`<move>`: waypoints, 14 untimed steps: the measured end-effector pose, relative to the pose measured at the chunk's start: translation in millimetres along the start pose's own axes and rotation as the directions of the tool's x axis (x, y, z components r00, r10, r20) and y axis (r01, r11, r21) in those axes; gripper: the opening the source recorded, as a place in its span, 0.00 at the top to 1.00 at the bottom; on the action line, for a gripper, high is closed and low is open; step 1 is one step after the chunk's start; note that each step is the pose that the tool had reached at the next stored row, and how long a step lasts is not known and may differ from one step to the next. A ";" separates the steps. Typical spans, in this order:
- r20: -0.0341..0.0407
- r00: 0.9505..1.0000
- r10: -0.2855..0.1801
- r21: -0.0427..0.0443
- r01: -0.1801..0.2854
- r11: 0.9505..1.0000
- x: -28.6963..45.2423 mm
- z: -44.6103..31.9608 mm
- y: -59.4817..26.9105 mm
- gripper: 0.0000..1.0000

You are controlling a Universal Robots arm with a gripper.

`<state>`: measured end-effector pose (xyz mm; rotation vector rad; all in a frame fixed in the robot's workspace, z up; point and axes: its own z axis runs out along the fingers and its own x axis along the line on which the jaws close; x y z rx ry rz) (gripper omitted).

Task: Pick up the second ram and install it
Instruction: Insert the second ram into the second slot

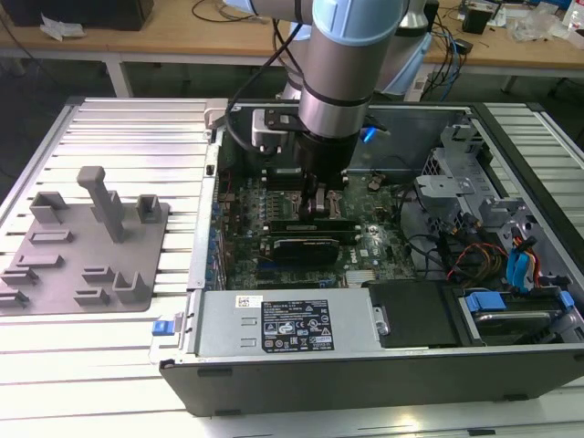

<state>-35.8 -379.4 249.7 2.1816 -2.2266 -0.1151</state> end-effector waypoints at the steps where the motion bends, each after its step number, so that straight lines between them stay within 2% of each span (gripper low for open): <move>1: 0.000 1.000 0.000 0.001 0.000 1.000 -0.1 -1.3 0.0 0.83; 2: 0.000 1.000 0.000 0.001 0.000 1.000 -0.1 -1.3 0.1 0.83; 7: 0.000 1.000 0.000 0.001 0.000 1.000 -0.4 -2.7 -19.1 0.83; 13: 0.000 1.000 0.000 0.001 0.000 1.000 -0.5 -2.9 -21.6 0.84; 14: 0.000 1.000 0.000 0.001 0.000 1.000 -0.5 -2.9 -21.7 0.92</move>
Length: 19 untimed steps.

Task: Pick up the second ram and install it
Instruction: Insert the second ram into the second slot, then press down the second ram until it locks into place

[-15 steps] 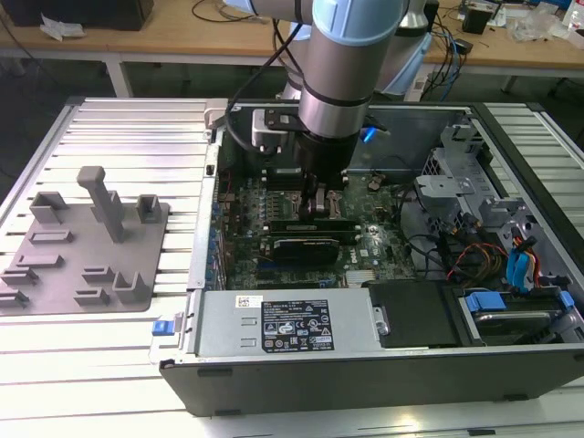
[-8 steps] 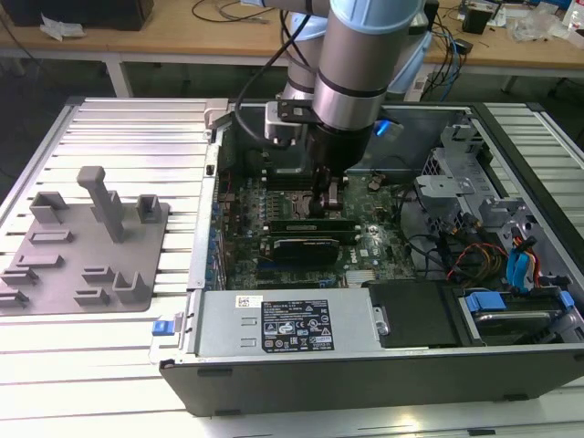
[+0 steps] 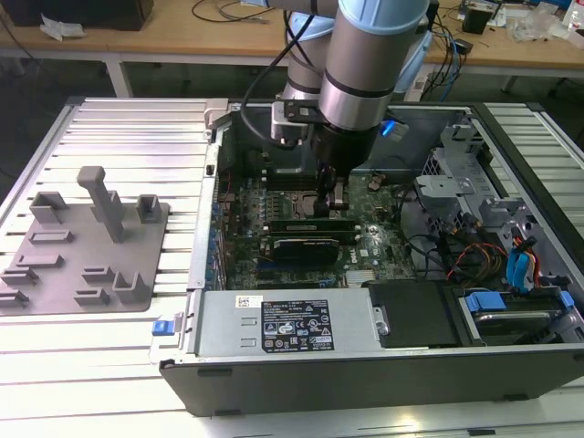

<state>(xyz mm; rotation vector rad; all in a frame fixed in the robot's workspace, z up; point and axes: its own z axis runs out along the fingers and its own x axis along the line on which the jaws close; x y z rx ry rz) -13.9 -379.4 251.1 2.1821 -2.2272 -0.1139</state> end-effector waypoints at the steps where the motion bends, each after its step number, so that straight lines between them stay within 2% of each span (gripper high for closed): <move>1: 0.000 1.000 0.000 0.000 0.000 1.000 0.0 0.0 -0.2 0.92; 4: 0.000 1.000 -0.001 0.007 0.001 1.000 -0.2 0.7 3.4 0.92; 5: 0.000 1.000 -0.003 0.013 0.003 1.000 -0.4 0.9 5.6 0.92; 19: 0.000 1.000 -0.003 0.013 0.003 1.000 -0.4 0.9 5.6 0.92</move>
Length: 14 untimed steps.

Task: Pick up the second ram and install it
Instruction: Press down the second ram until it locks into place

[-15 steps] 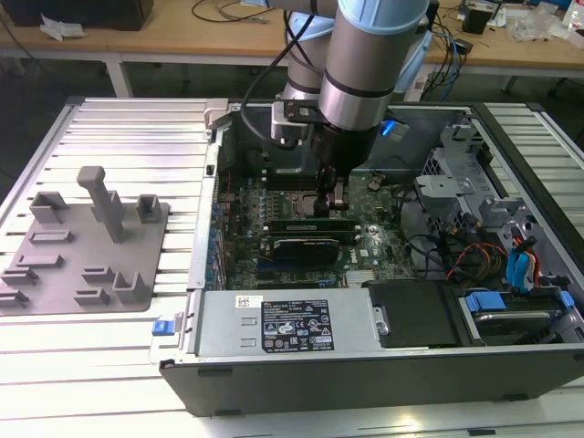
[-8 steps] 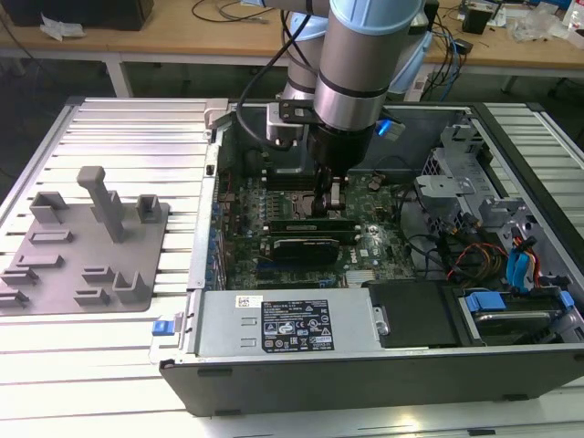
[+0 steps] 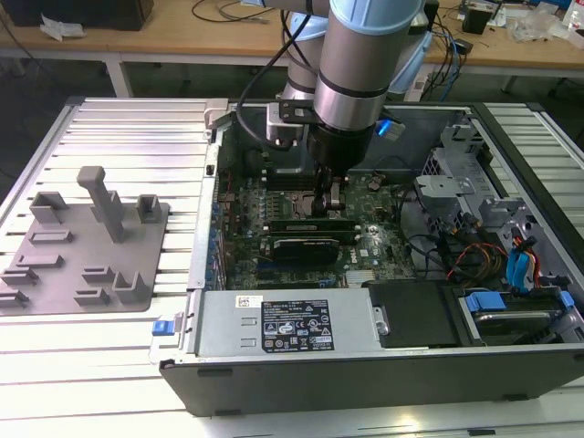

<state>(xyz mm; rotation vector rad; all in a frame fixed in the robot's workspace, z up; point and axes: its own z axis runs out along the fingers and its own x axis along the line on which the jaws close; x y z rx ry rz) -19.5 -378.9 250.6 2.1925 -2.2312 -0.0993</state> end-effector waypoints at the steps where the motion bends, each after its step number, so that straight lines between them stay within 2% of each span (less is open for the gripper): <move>1: 0.001 1.000 0.000 0.000 0.000 1.000 -0.1 0.0 -0.7 0.92; 5: 0.002 1.000 0.000 0.000 0.000 1.000 -0.2 -0.3 -7.0 0.92; 6: 0.002 1.000 0.000 0.000 0.000 1.000 -0.3 -0.8 -15.4 0.92; 12: 0.002 1.000 0.000 0.000 0.000 1.000 -0.6 -1.7 -30.9 0.92; 14: 0.002 1.000 0.000 0.000 0.000 1.000 -0.8 -2.2 -41.7 0.92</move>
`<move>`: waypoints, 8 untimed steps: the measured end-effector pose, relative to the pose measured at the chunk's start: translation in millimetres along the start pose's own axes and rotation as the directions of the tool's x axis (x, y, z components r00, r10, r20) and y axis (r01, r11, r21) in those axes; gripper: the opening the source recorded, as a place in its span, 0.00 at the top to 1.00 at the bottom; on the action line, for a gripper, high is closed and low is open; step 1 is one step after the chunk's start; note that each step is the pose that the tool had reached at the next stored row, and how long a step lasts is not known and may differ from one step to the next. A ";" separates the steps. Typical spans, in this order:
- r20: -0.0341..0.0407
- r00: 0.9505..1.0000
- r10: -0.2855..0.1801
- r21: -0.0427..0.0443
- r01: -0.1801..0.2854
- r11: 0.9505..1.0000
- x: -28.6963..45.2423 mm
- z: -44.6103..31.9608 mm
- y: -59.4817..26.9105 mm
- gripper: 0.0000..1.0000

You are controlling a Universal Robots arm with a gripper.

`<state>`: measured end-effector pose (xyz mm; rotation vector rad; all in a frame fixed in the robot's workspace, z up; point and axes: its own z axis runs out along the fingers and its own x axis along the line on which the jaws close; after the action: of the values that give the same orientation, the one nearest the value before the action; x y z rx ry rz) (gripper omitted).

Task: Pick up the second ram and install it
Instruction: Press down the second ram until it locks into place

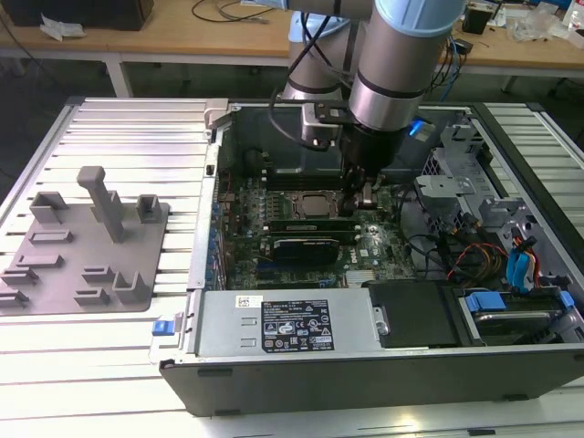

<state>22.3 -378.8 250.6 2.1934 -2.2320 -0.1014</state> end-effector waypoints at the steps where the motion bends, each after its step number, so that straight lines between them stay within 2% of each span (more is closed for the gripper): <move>1: 0.000 1.000 0.000 0.000 0.000 1.000 -0.1 -0.2 -4.4 0.92; 4: 0.000 1.000 0.000 0.000 0.000 1.000 -0.3 -0.8 -15.1 0.92; 7: 0.001 1.000 0.000 0.000 0.000 1.000 -0.3 -0.8 -16.3 0.92; 8: 0.001 1.000 0.000 0.003 0.000 1.000 -0.2 0.2 -16.2 0.92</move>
<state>38.4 -378.9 249.5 2.1954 -2.2338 -0.0990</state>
